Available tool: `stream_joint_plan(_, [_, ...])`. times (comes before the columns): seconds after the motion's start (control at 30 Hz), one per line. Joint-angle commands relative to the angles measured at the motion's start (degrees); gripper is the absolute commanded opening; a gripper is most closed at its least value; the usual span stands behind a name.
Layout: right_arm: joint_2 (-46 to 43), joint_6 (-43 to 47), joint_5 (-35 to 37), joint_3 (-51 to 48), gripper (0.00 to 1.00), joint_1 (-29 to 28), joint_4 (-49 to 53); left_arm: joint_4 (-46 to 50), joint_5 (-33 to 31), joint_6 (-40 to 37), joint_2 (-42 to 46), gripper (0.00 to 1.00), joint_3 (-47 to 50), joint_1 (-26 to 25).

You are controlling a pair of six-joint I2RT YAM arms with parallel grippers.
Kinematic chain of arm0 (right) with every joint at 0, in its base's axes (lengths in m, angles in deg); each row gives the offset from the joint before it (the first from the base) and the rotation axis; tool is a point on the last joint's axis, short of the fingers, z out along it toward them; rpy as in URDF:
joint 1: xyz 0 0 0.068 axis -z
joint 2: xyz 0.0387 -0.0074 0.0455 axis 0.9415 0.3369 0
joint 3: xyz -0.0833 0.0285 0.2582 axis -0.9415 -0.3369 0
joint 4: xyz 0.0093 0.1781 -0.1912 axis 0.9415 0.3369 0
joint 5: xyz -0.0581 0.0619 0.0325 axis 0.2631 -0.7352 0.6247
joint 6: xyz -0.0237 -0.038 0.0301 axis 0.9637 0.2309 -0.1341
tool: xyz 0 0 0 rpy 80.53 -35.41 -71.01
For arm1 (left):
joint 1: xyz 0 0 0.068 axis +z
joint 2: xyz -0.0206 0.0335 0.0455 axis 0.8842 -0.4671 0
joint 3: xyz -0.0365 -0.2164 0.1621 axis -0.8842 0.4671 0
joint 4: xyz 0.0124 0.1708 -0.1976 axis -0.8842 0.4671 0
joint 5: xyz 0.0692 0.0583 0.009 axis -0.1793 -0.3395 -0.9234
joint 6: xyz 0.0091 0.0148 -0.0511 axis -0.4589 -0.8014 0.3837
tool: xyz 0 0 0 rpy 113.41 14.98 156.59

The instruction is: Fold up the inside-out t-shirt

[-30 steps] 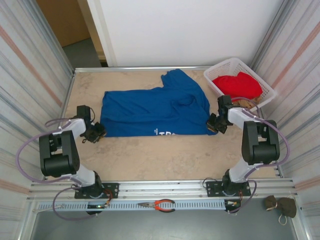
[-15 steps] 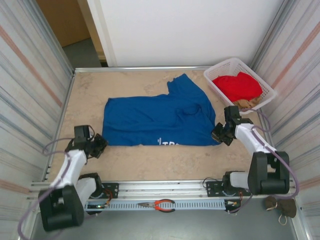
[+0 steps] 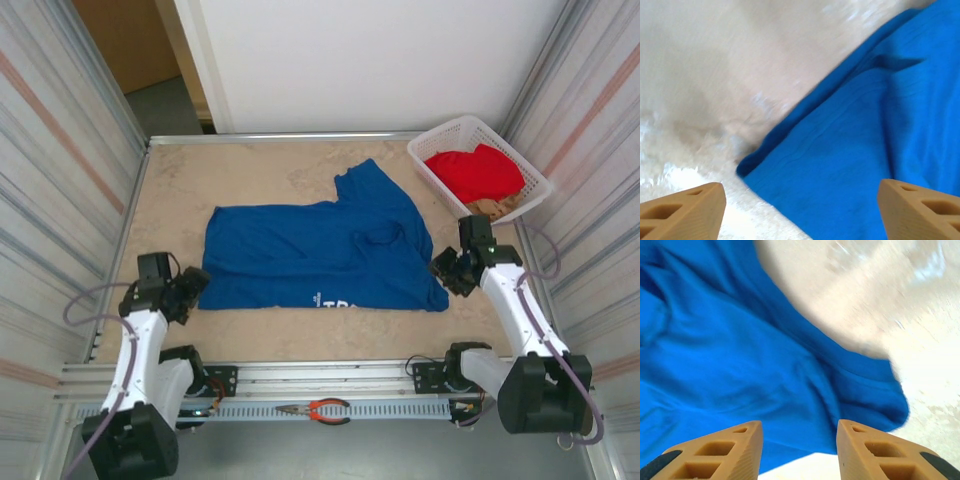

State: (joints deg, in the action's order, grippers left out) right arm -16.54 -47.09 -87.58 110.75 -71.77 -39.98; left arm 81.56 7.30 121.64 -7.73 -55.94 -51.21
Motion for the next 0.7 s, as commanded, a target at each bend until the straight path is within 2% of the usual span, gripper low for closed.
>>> stream_joint_plan(0.0, [5.5,4.01,-3.27,6.81,0.41,-1.74,-2.64,-2.2,-1.75,-8.19,-2.9,0.83,-6.11,0.21])
stream_joint_plan(0.17, [19.48,4.49,-8.75,15.32,0.43,-6.55,-7.55,-5.54,1.4,-13.0,-11.04,0.85,-12.87,-2.76])
stream_joint_plan(0.33, [31.87,3.65,-9.77,21.14,0.43,-11.79,-10.26,-8.04,3.01,-14.38,-21.34,0.87,-19.58,-12.8])
stream_joint_plan(0.53, [37.28,1.62,-9.36,20.94,0.45,-13.38,-12.83,-13.87,4.71,-11.11,-29.68,0.87,-19.07,-21.21])
stream_joint_plan(0.67, [39.33,1.44,-8.42,21.24,0.49,-13.32,-13.28,-17.01,4.43,-9.82,-32.03,0.87,-16.31,-22.88])
